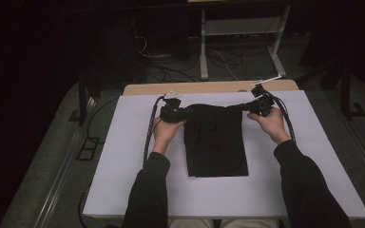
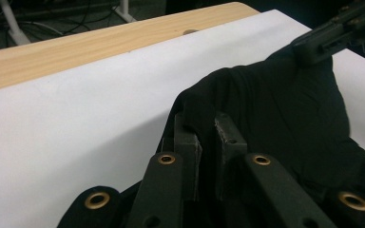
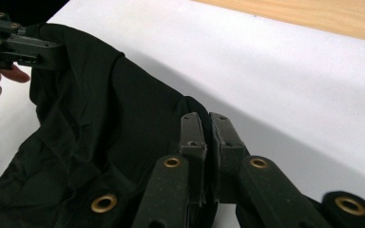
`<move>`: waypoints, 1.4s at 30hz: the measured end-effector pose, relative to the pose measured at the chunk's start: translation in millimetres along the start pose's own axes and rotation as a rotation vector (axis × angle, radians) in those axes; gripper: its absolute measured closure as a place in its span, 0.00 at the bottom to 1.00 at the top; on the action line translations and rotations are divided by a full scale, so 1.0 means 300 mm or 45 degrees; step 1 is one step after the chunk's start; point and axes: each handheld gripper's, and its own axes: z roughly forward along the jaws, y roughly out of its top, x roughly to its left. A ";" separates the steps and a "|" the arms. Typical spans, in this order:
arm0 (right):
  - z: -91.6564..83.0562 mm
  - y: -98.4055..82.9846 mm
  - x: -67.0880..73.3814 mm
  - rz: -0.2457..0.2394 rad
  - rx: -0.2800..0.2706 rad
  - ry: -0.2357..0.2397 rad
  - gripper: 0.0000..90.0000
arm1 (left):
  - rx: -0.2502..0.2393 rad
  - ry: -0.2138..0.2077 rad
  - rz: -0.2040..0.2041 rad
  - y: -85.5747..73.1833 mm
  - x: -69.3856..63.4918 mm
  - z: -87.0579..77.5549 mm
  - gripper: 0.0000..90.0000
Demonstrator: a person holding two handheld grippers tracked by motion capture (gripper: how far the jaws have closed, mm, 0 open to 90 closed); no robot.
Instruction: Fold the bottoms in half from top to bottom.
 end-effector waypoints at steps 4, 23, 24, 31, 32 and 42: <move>0.015 -0.006 -0.017 0.047 -0.008 0.005 0.93 | 0.005 0.013 -0.036 -0.013 0.015 0.013 0.90; 0.006 -0.044 -0.019 0.046 -0.050 -0.054 0.30 | -0.049 0.022 -0.121 -0.110 0.044 0.007 0.29; 0.002 -0.050 -0.018 0.045 -0.054 -0.058 0.26 | -0.052 0.017 -0.139 -0.116 0.048 0.005 0.26; -0.028 -0.097 -0.018 0.035 -0.094 -0.027 0.06 | -0.054 0.025 -0.170 -0.136 0.049 -0.018 0.00; -0.032 -0.105 -0.016 0.033 -0.100 -0.020 0.01 | -0.051 0.018 -0.162 -0.138 0.044 -0.021 0.00; -0.079 -0.150 0.021 -0.019 -0.107 -0.051 0.00 | -0.078 0.024 -0.092 -0.123 0.021 -0.093 0.00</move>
